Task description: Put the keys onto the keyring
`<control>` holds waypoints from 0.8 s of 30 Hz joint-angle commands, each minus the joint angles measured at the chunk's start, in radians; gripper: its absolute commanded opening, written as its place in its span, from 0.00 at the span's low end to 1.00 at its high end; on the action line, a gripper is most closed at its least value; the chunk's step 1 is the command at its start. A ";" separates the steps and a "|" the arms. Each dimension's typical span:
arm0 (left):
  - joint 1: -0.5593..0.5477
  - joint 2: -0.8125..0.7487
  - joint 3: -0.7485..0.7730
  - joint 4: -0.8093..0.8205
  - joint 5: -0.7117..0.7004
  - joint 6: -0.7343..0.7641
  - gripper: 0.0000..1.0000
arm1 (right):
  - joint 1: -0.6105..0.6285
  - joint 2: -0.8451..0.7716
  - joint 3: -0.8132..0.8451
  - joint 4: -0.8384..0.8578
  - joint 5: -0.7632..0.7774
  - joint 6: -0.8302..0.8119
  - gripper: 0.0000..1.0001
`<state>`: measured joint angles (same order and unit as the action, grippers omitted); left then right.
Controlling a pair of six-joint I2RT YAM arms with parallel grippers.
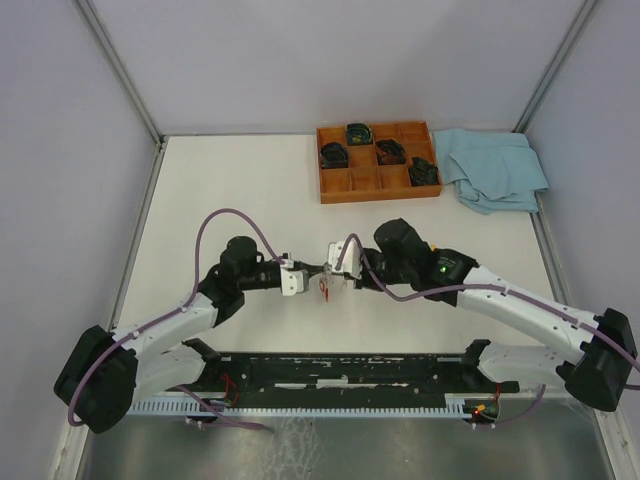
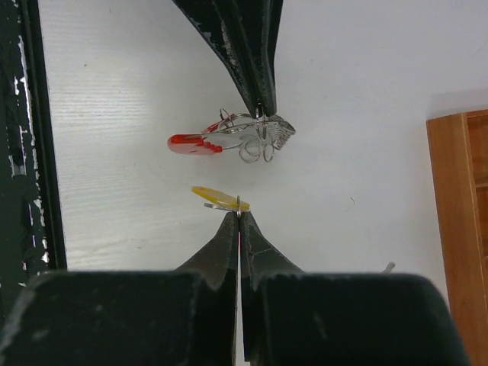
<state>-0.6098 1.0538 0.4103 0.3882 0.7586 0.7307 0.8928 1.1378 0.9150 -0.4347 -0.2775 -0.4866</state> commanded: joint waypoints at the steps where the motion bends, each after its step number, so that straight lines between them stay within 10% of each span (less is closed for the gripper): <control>1: 0.002 0.003 0.042 0.001 0.039 0.068 0.03 | 0.043 0.025 0.038 0.040 0.071 -0.115 0.01; 24: -0.004 0.010 0.025 0.037 0.061 0.072 0.03 | 0.125 0.028 -0.108 0.286 0.150 -0.224 0.01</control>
<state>-0.6102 1.0588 0.4114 0.3759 0.7753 0.7536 1.0016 1.1671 0.8139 -0.2249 -0.1658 -0.6834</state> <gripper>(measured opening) 0.043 0.012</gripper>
